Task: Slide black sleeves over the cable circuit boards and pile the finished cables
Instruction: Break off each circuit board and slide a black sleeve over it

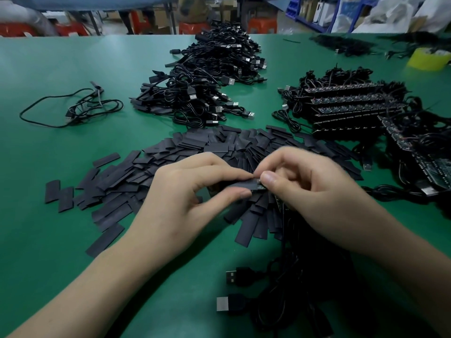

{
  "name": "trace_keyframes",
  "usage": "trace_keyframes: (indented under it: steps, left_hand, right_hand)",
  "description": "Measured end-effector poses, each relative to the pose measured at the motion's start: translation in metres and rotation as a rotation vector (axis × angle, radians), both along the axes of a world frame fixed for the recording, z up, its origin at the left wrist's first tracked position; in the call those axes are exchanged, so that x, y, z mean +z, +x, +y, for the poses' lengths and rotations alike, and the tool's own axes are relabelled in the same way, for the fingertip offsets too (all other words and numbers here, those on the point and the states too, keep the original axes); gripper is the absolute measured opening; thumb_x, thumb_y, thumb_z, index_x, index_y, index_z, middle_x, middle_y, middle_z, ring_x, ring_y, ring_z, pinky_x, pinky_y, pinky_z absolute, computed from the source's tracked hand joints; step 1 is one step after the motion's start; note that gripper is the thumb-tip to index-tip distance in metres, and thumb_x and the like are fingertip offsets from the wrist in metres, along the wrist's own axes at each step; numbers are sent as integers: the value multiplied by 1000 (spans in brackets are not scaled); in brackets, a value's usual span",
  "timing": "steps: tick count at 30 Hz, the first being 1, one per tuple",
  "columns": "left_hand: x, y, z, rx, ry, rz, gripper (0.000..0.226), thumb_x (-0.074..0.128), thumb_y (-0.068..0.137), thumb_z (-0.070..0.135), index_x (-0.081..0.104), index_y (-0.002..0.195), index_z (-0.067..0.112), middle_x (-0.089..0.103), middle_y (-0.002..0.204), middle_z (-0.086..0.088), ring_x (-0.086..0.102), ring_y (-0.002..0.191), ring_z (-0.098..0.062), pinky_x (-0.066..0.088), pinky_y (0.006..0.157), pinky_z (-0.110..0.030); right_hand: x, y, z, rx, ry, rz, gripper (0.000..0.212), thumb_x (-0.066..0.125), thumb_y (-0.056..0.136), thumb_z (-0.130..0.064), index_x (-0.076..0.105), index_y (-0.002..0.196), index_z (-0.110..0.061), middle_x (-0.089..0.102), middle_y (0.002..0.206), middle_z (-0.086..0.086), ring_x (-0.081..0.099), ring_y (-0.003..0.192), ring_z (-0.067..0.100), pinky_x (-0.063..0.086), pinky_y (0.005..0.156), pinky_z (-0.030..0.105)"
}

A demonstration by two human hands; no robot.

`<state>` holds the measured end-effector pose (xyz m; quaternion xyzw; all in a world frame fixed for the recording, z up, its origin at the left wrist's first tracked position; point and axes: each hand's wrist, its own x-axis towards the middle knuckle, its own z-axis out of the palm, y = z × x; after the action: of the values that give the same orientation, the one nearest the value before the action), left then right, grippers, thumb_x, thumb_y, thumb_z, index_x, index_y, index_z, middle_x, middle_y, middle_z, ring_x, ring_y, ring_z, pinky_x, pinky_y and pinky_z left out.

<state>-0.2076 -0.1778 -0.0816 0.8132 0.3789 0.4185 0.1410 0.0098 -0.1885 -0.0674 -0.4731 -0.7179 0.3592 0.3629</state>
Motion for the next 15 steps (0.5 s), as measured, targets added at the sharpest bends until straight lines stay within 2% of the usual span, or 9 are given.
trace_keyframes:
  steps: [2,4,7,10,12,15]
  left_hand:
    - [0,0,1,11,-22,-51,21,76,85,29,79,104,20,72,94,7,69,90,-11,53,81,-28]
    - [0,-1,2,5,-53,-95,20,76,85,29,79,104,22,73,96,9,69,93,-12,52,84,-26]
    - [-3,-1,3,-23,-131,-165,20,75,86,28,78,105,23,74,98,9,70,98,-16,51,87,-27]
    - [-6,0,3,-50,-183,-227,19,74,87,28,76,106,26,74,100,10,70,99,-18,52,87,-27]
    - [-6,0,2,-52,-175,-220,19,74,87,29,76,106,29,75,100,12,70,99,-16,52,87,-25]
    - [-5,1,1,-45,-157,-209,20,74,87,29,75,107,30,75,100,16,71,98,-10,51,86,-20]
  right_hand:
    - [2,0,-1,-12,84,44,3,64,92,-31,65,94,-29,56,68,-6,45,58,22,39,54,36]
    - [3,-1,-3,-21,190,12,2,65,90,-29,65,91,-30,61,76,-5,52,63,17,45,57,40]
    - [3,-1,-4,-55,367,-116,5,69,90,-26,68,88,-31,62,75,-9,58,69,16,46,59,28]
    - [5,-1,-5,-67,526,-212,1,72,91,-22,71,91,-22,64,79,-17,61,74,5,42,66,12]
    - [4,-1,-4,-70,577,-228,1,73,92,-19,73,91,-19,66,83,-16,61,78,-1,41,71,9]
    - [1,0,-4,-84,582,-209,2,75,91,-17,73,91,-19,66,83,-15,61,77,0,41,70,10]
